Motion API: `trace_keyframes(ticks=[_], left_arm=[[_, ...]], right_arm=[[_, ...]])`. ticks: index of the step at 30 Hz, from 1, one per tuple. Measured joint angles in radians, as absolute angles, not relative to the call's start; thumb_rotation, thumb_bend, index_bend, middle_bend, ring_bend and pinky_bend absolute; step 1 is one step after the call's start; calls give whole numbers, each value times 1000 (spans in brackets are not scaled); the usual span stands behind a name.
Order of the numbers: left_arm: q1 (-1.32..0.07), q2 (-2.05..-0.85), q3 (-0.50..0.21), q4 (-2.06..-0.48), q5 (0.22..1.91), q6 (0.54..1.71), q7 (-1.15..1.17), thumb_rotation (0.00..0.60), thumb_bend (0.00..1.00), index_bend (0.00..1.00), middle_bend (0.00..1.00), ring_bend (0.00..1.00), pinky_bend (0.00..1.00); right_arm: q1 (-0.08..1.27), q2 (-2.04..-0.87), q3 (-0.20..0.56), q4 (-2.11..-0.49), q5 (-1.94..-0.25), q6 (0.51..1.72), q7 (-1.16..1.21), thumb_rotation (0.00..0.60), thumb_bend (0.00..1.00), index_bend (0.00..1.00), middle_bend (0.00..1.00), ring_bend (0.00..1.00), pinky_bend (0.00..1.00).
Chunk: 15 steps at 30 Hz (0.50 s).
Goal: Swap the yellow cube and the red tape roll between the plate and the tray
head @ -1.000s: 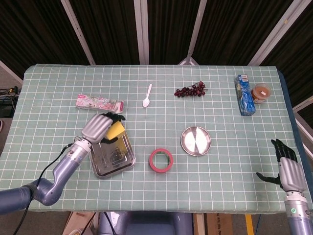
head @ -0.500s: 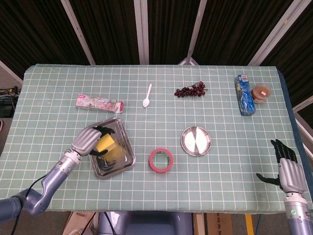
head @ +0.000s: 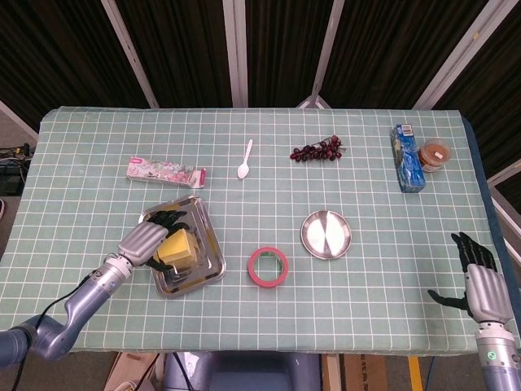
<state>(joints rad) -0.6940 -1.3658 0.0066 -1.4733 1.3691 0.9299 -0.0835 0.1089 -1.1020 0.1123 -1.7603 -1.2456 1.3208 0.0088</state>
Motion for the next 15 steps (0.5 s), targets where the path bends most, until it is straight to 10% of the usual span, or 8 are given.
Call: trace_keyframes(ticks=[15], left_arm=[[-406, -1117, 6, -1648, 1432, 1410, -29, 600, 98, 195, 0, 0, 49]], right_arm=[[231, -1127, 115, -1776, -1449, 1263, -48, 600, 16, 49, 0, 0, 20]])
